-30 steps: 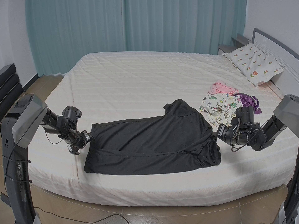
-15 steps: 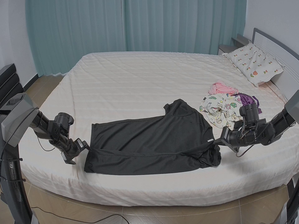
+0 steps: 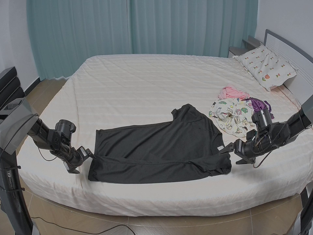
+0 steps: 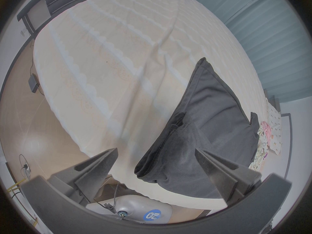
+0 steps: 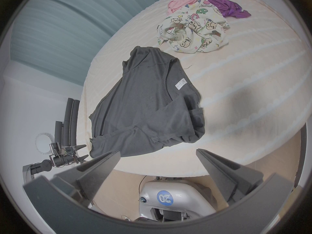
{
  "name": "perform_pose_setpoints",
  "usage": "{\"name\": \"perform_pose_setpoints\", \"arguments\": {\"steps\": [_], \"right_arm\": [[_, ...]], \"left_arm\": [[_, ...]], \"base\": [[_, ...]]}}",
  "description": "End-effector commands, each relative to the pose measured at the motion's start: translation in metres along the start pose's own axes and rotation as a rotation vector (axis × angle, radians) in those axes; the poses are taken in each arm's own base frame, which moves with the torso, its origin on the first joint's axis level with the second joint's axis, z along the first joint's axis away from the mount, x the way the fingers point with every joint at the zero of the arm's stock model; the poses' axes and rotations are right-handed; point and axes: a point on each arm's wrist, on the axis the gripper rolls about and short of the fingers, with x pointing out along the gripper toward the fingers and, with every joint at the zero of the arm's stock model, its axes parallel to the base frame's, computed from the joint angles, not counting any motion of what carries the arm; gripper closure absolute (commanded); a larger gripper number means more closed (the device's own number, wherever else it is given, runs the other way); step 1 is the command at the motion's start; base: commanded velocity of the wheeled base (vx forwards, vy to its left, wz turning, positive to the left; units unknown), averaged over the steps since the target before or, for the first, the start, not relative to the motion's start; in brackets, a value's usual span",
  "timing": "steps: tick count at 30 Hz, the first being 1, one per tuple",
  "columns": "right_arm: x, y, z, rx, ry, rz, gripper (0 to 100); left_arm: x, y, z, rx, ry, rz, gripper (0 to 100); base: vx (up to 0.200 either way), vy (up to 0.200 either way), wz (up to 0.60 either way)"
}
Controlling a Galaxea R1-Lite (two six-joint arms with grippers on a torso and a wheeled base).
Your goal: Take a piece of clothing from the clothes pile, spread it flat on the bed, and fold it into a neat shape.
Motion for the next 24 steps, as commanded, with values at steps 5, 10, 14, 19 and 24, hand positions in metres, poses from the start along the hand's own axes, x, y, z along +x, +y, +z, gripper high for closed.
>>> {"name": "perform_pose_setpoints", "arguments": {"steps": [5, 10, 14, 19, 24], "right_arm": [[0.042, -0.008, 0.007, 0.037, -0.021, 0.016, 0], [0.053, -0.009, 0.008, 0.074, -0.061, 0.046, 0], [0.051, -0.006, 0.008, 0.129, -0.068, 0.053, 0], [0.058, -0.001, 0.003, 0.162, -0.124, 0.006, 0], [0.063, -0.004, -0.001, 0.152, -0.156, 0.016, 0]], "left_arm": [[0.0, -0.024, 0.027, -0.061, -0.082, -0.083, 0], [0.014, -0.031, 0.037, -0.062, -0.096, -0.097, 0], [0.02, -0.031, 0.036, -0.06, -0.088, -0.091, 0], [0.028, -0.036, 0.026, -0.031, -0.07, -0.077, 0], [0.03, -0.039, 0.022, -0.012, -0.065, -0.074, 0]], "base": [[0.0, 0.0, 0.0], [0.0, 0.0, 0.0], [0.0, 0.0, 0.0], [0.0, 0.0, 0.0], [0.0, 0.0, 0.0]]}}
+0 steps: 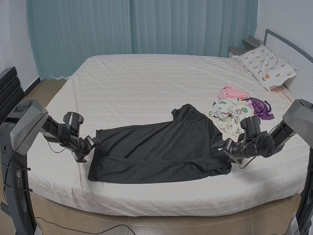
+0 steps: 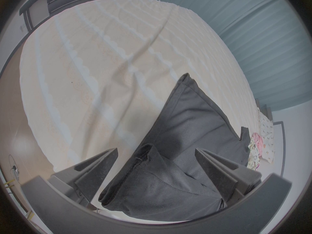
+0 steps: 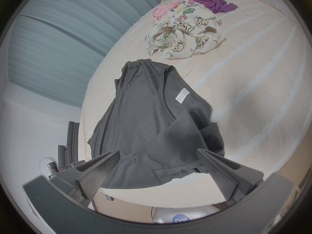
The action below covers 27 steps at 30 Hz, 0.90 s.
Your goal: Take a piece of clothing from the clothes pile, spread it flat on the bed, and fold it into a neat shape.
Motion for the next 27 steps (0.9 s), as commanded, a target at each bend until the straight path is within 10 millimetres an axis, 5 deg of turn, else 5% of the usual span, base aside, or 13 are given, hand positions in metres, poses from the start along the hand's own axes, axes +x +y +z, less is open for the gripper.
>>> {"name": "perform_pose_setpoints", "arguments": {"steps": [1, 6, 7, 20, 27], "right_arm": [[0.006, -0.005, -0.007, 0.0, 0.012, -0.012, 0], [0.007, -0.007, -0.006, -0.001, -0.003, -0.003, 0], [0.007, -0.008, -0.006, -0.002, -0.003, -0.005, 0], [0.003, -0.004, 0.008, -0.162, -0.101, 0.012, 0], [0.023, -0.016, 0.021, -0.191, -0.113, -0.012, 0]], "left_arm": [[0.005, -0.001, -0.006, 0.014, 0.014, 0.007, 0], [0.017, -0.008, -0.017, 0.088, 0.014, 0.035, 0], [0.02, -0.008, -0.019, 0.094, 0.006, 0.045, 100], [0.029, -0.004, -0.015, 0.075, -0.054, 0.093, 100], [0.025, 0.002, -0.009, 0.035, -0.065, 0.098, 100]], "base": [[0.0, 0.0, 0.0], [0.0, 0.0, 0.0], [0.0, 0.0, 0.0], [0.0, 0.0, 0.0], [0.0, 0.0, 0.0]]}}
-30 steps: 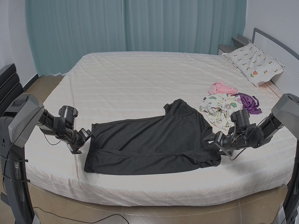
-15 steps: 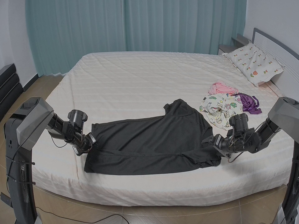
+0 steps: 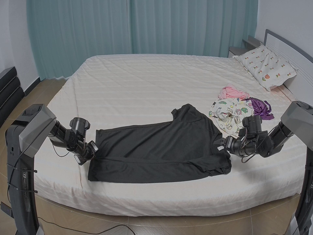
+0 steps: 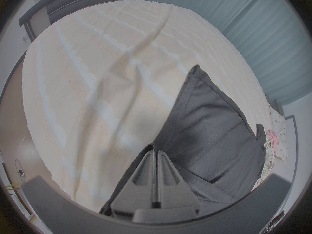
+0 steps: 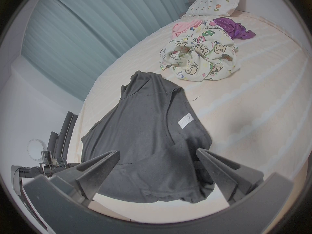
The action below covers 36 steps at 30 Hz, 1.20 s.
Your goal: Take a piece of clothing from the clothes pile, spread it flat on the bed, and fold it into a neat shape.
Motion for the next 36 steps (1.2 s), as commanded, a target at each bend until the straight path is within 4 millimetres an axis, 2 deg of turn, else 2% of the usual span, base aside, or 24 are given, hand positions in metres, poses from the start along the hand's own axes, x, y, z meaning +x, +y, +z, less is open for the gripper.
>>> {"name": "perform_pose_setpoints", "arguments": {"steps": [1, 12, 13, 22, 26, 28, 32, 36], "right_arm": [[0.018, -0.01, 0.001, 0.004, 0.007, -0.017, 0], [0.05, -0.01, -0.015, -0.01, 0.057, -0.018, 0], [0.051, -0.01, -0.016, -0.01, 0.062, -0.02, 100], [0.05, -0.011, -0.009, 0.015, 0.052, -0.016, 100], [0.042, -0.009, 0.002, 0.068, 0.019, -0.003, 100], [0.033, -0.006, 0.014, 0.143, -0.035, 0.022, 100], [0.028, -0.006, 0.025, 0.161, -0.103, 0.057, 100], [0.03, -0.008, 0.022, 0.161, -0.097, 0.054, 100]], "left_arm": [[-0.003, 0.004, 0.004, -0.019, -0.007, 0.003, 100], [-0.005, 0.009, 0.009, -0.034, -0.01, 0.007, 100], [-0.005, 0.009, 0.009, -0.035, -0.011, 0.007, 100], [-0.004, 0.009, 0.008, -0.034, -0.009, 0.008, 100], [-0.004, 0.009, 0.008, -0.034, -0.009, 0.008, 100], [-0.004, 0.009, 0.008, -0.034, -0.01, 0.009, 100], [-0.003, 0.01, 0.008, -0.034, -0.01, 0.013, 100], [-0.002, 0.01, 0.007, -0.032, -0.008, 0.016, 100]], "base": [[0.0, 0.0, 0.0], [0.0, 0.0, 0.0], [0.0, 0.0, 0.0], [0.0, 0.0, 0.0], [0.0, 0.0, 0.0], [0.0, 0.0, 0.0], [0.0, 0.0, 0.0], [0.0, 0.0, 0.0]]}}
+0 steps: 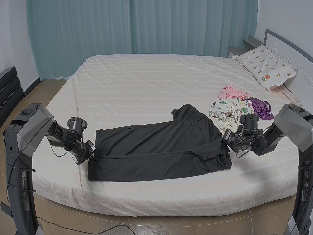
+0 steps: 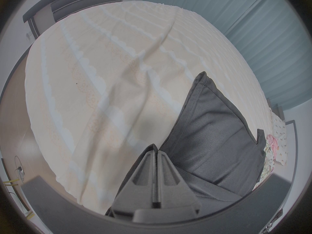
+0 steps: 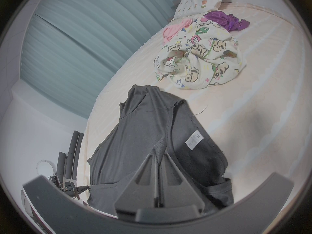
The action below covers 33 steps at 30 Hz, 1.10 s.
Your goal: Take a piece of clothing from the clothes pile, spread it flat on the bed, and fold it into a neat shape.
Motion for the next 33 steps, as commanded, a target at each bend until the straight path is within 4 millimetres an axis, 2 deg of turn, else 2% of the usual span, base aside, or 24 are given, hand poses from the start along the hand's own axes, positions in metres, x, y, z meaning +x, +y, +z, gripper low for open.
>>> {"name": "perform_pose_setpoints", "arguments": {"steps": [1, 7, 10, 15, 16, 23, 25, 26, 27, 29, 31, 32, 33], "right_arm": [[-0.002, 0.001, 0.0, -0.001, -0.001, 0.0, 100], [0.006, -0.002, -0.006, -0.01, 0.015, -0.005, 100], [0.01, -0.004, -0.009, -0.01, 0.022, -0.012, 100], [0.016, -0.005, -0.012, -0.014, 0.022, -0.013, 100], [0.017, -0.004, -0.011, -0.013, 0.018, -0.012, 0], [0.015, -0.002, -0.009, -0.008, -0.002, -0.022, 0], [0.009, 0.001, -0.003, -0.004, -0.037, -0.034, 0], [-0.001, 0.008, 0.003, 0.026, -0.069, -0.039, 0], [-0.001, 0.008, 0.003, 0.029, -0.069, -0.041, 0], [-0.014, 0.018, 0.002, 0.1, -0.08, -0.041, 0], [-0.014, 0.018, 0.002, 0.1, -0.08, -0.041, 0], [-0.024, 0.03, -0.018, 0.145, -0.039, -0.042, 0], [-0.024, 0.032, -0.03, 0.148, -0.007, -0.054, 0]], "left_arm": [[0.001, 0.0, 0.0, 0.001, 0.001, 0.001, 100], [0.002, -0.002, 0.0, 0.013, -0.029, 0.021, 100], [0.014, -0.004, 0.0, 0.02, -0.065, 0.016, 100], [0.015, -0.004, 0.001, 0.024, -0.073, 0.003, 100], [0.015, -0.005, 0.001, 0.024, -0.074, 0.002, 0], [0.011, -0.002, 0.002, 0.007, -0.076, -0.001, 0], [0.004, -0.001, 0.007, -0.007, -0.086, -0.009, 0], [-0.007, 0.004, 0.012, -0.039, -0.089, -0.019, 0], [-0.008, 0.005, 0.012, -0.042, -0.088, -0.02, 0], [-0.025, 0.007, 0.015, -0.06, -0.049, -0.075, 0], [-0.025, 0.007, 0.015, -0.06, -0.049, -0.075, 0], [-0.044, 0.015, 0.02, -0.083, -0.026, -0.118, 0], [-0.047, 0.016, 0.02, -0.087, -0.018, -0.127, 0]], "base": [[0.0, 0.0, 0.0], [0.0, 0.0, 0.0], [0.0, 0.0, 0.0], [0.0, 0.0, 0.0], [0.0, 0.0, 0.0], [0.0, 0.0, 0.0], [0.0, 0.0, 0.0], [0.0, 0.0, 0.0], [0.0, 0.0, 0.0], [0.0, 0.0, 0.0], [0.0, 0.0, 0.0], [0.0, 0.0, 0.0], [0.0, 0.0, 0.0]]}}
